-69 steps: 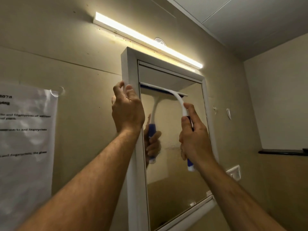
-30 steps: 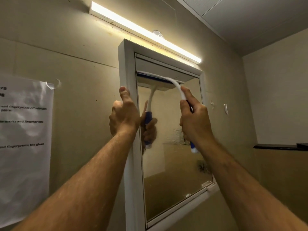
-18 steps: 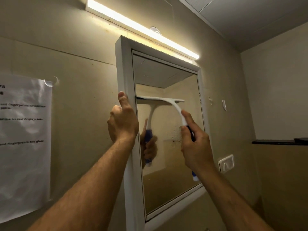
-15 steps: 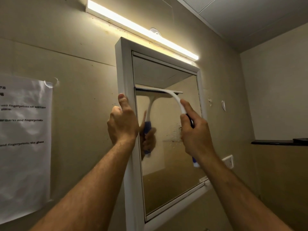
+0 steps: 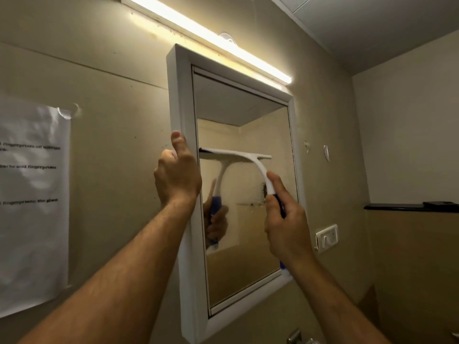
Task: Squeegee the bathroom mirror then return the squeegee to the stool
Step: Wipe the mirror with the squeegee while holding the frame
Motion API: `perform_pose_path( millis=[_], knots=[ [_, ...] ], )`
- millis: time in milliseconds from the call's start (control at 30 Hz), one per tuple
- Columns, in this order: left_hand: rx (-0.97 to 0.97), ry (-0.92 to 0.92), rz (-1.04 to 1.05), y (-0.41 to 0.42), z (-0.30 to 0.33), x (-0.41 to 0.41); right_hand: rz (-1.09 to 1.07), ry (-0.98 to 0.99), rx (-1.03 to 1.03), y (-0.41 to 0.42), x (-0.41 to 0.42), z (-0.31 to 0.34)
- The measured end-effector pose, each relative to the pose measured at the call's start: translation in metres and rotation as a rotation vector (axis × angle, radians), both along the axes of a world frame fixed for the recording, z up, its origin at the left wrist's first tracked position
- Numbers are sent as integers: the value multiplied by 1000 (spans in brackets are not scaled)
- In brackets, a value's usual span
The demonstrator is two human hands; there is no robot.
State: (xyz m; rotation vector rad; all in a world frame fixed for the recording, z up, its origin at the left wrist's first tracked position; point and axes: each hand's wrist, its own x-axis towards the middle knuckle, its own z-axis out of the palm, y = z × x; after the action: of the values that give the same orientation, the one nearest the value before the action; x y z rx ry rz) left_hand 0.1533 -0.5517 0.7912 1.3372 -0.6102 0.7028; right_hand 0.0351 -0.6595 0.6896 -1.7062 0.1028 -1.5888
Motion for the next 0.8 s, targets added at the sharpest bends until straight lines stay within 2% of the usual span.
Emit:
perform_pose_path(
  millis=[200, 533, 800],
  knots=[
    [-4, 9, -41, 2, 1, -1, 19, 48, -13, 4, -1, 50],
    [10, 28, -30, 0, -1, 0, 19, 106, -16, -3, 5, -47],
    [16, 34, -22, 1, -4, -1, 109, -10, 59, -3, -1, 23]
  ],
)
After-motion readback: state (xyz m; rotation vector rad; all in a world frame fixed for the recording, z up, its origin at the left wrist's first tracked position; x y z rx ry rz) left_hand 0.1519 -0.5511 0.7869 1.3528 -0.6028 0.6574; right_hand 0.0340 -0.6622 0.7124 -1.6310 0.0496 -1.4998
